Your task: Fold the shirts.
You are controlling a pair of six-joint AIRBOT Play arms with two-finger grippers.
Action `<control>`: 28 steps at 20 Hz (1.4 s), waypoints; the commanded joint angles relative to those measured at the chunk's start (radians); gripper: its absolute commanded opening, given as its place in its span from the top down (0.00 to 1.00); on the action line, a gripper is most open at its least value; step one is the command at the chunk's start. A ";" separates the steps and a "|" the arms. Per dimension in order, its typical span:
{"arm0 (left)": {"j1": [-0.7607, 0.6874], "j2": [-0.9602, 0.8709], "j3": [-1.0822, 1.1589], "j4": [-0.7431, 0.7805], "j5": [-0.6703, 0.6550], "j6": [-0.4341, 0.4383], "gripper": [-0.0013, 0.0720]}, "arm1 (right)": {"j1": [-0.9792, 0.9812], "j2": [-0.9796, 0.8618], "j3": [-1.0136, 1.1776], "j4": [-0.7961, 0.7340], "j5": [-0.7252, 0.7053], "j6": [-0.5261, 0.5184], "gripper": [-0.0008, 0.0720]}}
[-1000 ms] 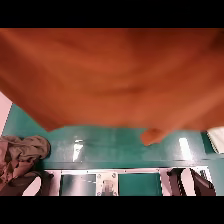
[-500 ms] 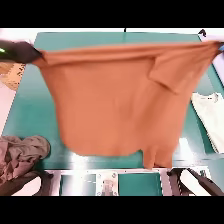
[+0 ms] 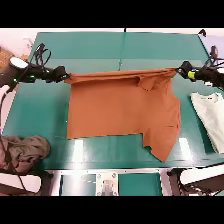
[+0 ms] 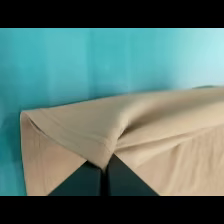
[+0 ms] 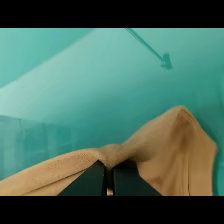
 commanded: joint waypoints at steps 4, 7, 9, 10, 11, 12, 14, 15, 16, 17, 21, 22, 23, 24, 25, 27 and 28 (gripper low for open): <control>-0.018 -0.040 -0.003 -0.023 0.099 0.030 0.95 | 0.000 -0.142 0.138 -0.042 0.014 0.000 0.96; -0.054 -0.042 -0.003 0.071 0.057 0.017 0.95 | 0.001 -0.141 0.133 -0.194 0.147 0.031 0.97; -0.084 -0.044 -0.003 0.127 0.001 0.014 0.95 | 0.000 -0.138 0.133 -0.283 0.218 0.072 0.97; -0.096 -0.043 -0.003 0.164 -0.027 0.011 0.95 | -0.001 -0.133 0.133 -0.331 0.241 0.093 0.97; -0.103 -0.043 -0.003 0.202 -0.049 -0.008 0.95 | -0.002 -0.123 0.133 -0.381 0.258 0.114 0.97; -0.107 -0.044 -0.003 0.245 -0.063 -0.042 0.95 | -0.002 -0.116 0.133 -0.412 0.270 0.123 0.97; -0.107 -0.044 -0.003 0.326 -0.079 -0.113 0.95 | -0.001 -0.112 0.133 -0.429 0.301 0.124 0.97; -0.107 -0.044 -0.003 0.347 -0.088 -0.123 0.95 | 0.000 -0.113 0.132 -0.429 0.313 0.124 0.97; -0.107 -0.044 -0.003 0.349 -0.091 -0.124 0.95 | 0.001 -0.113 0.130 -0.429 0.317 0.125 0.96; -0.107 -0.044 -0.003 0.349 -0.089 -0.124 0.95 | 0.003 -0.113 0.128 -0.430 0.317 0.131 0.97; -0.107 -0.044 -0.007 0.350 -0.127 -0.135 0.95 | 0.006 -0.113 0.120 -0.445 0.360 0.161 0.96; -0.107 -0.044 -0.014 0.349 -0.134 -0.146 0.95 | 0.007 -0.113 0.121 -0.447 0.383 0.170 0.96; -0.107 -0.045 -0.025 0.345 -0.135 -0.148 0.95 | 0.008 -0.113 0.121 -0.447 0.408 0.190 0.96; -0.107 -0.045 -0.035 0.338 -0.135 -0.154 0.95 | 0.008 -0.113 0.120 -0.447 0.420 0.192 0.96; -0.107 -0.047 -0.038 0.334 -0.139 -0.156 0.95 | 0.008 -0.113 0.120 -0.447 0.421 0.192 0.96; -0.107 -0.055 -0.038 0.312 -0.136 -0.170 0.95 | 0.008 -0.113 0.121 -0.448 0.420 0.192 0.96; -0.107 -0.055 -0.038 0.301 -0.130 -0.169 0.95 | 0.008 -0.114 0.120 -0.450 0.421 0.192 0.96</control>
